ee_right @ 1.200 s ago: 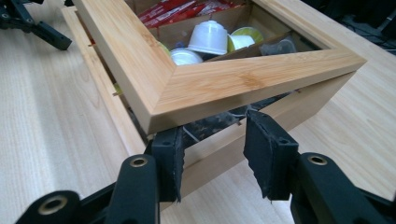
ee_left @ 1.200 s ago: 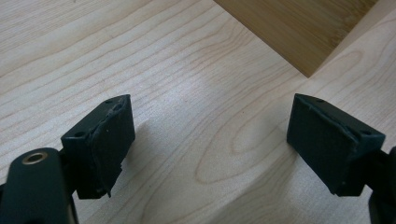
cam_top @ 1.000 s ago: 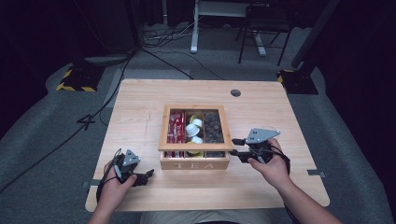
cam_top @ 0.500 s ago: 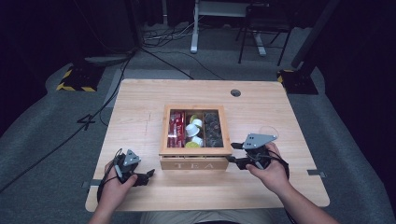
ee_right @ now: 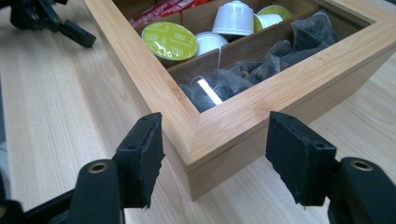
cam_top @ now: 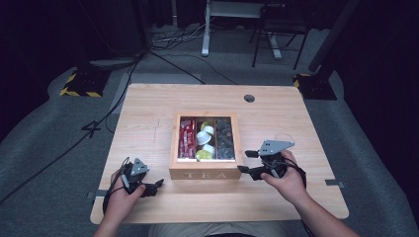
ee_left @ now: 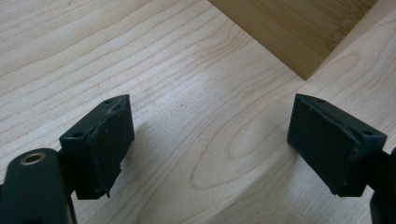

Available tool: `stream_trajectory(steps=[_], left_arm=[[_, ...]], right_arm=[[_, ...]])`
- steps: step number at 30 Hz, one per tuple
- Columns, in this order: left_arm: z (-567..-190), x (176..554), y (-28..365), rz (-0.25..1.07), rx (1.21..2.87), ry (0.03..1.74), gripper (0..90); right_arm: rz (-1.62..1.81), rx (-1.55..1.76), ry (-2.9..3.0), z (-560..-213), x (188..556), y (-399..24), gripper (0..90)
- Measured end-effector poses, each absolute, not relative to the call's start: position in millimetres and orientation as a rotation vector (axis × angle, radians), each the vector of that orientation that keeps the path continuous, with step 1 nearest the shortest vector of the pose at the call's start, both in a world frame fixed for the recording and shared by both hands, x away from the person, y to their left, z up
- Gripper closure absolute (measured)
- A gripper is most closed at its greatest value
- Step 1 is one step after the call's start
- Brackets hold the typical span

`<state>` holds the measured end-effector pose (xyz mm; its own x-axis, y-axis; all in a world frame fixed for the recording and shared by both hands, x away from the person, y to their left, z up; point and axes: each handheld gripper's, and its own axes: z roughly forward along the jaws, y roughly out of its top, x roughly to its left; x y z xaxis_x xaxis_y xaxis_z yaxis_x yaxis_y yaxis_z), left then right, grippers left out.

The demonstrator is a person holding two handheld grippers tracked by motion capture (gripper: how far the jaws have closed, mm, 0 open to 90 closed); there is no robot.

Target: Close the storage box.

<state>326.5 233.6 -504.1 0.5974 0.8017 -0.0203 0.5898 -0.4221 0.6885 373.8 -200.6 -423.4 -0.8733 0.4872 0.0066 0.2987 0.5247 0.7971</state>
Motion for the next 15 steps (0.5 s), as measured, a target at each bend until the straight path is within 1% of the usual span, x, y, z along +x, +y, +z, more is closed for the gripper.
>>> stream_trajectory(steps=[8,15], left_arm=[[-504,327,234,0.406,2.16,1.091,15.0],[-504,328,237,0.401,2.171,1.063,15.0]], right_arm=[[1.332,0.69,2.548,-420,380,-200,32.9],[1.402,0.703,2.503,-399,387,-211,26.2]])
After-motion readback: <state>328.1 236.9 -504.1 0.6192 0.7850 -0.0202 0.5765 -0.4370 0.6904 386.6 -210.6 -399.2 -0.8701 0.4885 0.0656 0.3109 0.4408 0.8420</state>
